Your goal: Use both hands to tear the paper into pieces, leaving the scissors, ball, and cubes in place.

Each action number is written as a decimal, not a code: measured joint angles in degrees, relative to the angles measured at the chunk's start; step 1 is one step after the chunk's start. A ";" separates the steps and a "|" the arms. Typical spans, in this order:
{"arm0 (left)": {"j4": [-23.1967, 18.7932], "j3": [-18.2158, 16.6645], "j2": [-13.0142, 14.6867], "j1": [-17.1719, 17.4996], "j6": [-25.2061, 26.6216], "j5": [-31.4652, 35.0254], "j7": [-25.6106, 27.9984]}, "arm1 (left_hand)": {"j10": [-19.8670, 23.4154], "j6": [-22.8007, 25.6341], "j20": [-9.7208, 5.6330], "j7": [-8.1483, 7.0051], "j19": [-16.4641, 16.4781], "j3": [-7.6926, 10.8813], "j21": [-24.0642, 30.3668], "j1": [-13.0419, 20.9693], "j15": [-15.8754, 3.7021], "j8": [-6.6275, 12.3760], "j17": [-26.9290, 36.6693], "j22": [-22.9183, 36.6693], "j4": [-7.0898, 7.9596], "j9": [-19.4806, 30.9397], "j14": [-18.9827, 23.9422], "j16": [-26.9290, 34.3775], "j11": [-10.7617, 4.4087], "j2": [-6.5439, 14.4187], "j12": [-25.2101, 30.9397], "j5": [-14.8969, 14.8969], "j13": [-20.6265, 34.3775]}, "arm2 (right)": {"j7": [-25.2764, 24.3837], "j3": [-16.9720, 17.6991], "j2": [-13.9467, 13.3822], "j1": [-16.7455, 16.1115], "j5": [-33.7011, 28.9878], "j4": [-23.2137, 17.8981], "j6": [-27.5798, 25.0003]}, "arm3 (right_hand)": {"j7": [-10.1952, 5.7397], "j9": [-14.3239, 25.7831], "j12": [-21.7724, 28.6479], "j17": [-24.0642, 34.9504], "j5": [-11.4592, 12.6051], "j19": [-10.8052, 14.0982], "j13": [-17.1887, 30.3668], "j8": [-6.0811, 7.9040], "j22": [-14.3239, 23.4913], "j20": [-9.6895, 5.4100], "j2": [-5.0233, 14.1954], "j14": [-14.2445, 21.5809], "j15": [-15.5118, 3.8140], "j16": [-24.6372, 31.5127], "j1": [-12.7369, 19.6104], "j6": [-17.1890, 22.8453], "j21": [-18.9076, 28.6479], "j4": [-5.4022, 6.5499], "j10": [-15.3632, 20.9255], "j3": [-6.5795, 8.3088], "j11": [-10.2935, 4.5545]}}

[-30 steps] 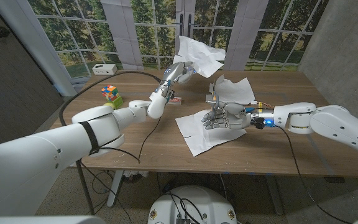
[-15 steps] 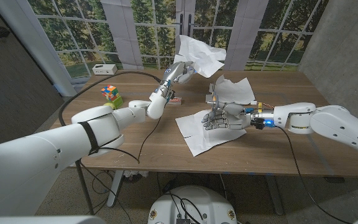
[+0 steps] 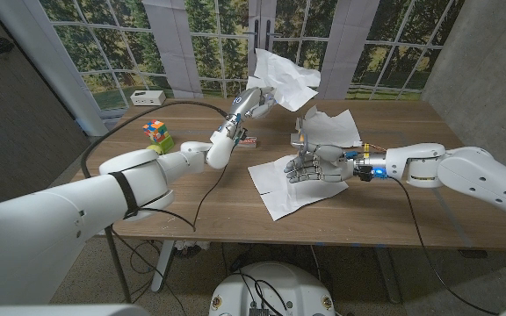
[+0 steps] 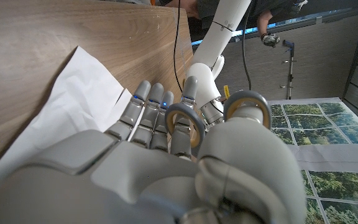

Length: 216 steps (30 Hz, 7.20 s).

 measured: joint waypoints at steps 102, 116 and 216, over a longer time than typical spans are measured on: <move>-0.48 -0.23 0.64 0.44 -0.74 1.87 -0.03 | 1.07 1.18 0.00 -0.31 0.01 0.18 0.66 -0.58 0.00 0.17 -0.15 0.02 -1.09 -1.73 0.00 -0.24 -0.02 -0.30 0.02 -0.47 -1.14 | 3.62 -3.51 -0.59 5.74 -4.48 -0.01 -3.53 | 0.00 0.51 0.34 0.02 -0.77 -0.33 -0.04 -0.73 0.00 0.31 0.02 0.24 -0.04 0.00 -0.02 0.00 -0.84 -0.23 0.01 0.24 0.01; -0.70 0.06 0.57 0.68 -2.09 2.96 -0.96 | 1.78 2.45 0.00 -0.15 0.01 0.23 1.10 -0.59 0.14 0.45 0.01 0.02 -2.11 -2.32 1.05 -0.22 0.27 -0.32 -0.09 -0.47 -1.36 | 3.75 -3.43 -0.61 5.24 -4.74 -0.33 -2.72 | 0.21 0.50 0.33 0.02 -0.76 -0.32 -0.04 -0.95 0.00 0.30 0.30 0.33 -0.11 0.00 -0.30 0.21 -0.83 -0.23 0.01 0.23 0.01; -3.39 -3.46 1.74 2.65 -5.37 6.70 -2.10 | 2.91 4.46 -0.20 -0.31 -1.64 0.32 0.18 -1.35 0.11 0.64 0.12 -0.40 -2.83 -4.97 0.92 0.27 -0.01 -1.08 -1.09 0.48 -4.02 | 3.53 -4.42 0.35 6.32 -5.03 0.41 -3.97 | -1.46 3.11 3.91 -2.44 -0.31 10.87 -4.31 3.31 0.00 -2.45 3.33 10.96 -0.42 -3.97 8.63 10.89 2.76 -2.86 11.40 6.20 -1.15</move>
